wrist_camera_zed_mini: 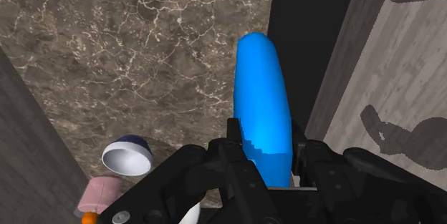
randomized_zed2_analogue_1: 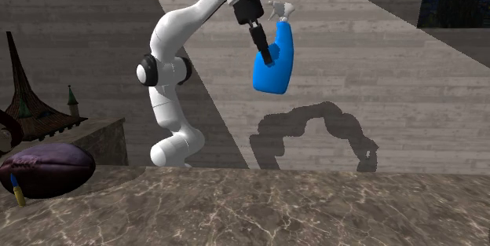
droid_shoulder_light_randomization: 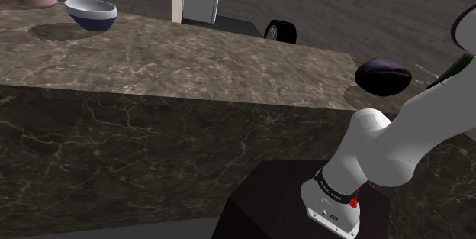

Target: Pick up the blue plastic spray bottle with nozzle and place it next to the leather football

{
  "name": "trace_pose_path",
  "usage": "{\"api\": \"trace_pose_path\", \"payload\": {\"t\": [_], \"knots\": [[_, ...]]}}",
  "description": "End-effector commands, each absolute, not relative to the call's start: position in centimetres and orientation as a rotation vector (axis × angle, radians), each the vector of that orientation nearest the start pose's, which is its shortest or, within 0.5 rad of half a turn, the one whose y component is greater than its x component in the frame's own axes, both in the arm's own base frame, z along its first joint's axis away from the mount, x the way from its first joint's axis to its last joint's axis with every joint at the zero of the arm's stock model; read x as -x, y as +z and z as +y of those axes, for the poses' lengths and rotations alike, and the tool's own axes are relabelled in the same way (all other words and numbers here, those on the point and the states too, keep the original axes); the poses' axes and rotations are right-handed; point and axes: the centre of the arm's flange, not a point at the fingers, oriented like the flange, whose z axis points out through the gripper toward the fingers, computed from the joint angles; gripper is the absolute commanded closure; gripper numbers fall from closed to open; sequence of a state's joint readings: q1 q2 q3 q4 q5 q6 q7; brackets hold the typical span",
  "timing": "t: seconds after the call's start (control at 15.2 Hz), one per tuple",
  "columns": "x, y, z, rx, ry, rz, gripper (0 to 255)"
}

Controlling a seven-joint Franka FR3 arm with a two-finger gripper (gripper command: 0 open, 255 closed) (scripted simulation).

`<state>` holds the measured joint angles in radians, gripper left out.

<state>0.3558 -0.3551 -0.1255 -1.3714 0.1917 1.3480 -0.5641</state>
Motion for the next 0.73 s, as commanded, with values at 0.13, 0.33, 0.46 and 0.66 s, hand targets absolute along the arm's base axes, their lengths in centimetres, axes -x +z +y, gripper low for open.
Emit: {"api": "trace_pose_path", "payload": {"t": [0.13,0.33,0.46,0.66], "knots": [[-35.9,88.0,8.7,2.657,-0.536,-1.233,255],[-34.2,88.4,6.6,2.657,-0.536,-1.233,255],[-32.5,88.4,4.6,2.657,-0.536,-1.233,255],[-29.9,88.4,1.6,2.657,-0.536,-1.233,255]]}}
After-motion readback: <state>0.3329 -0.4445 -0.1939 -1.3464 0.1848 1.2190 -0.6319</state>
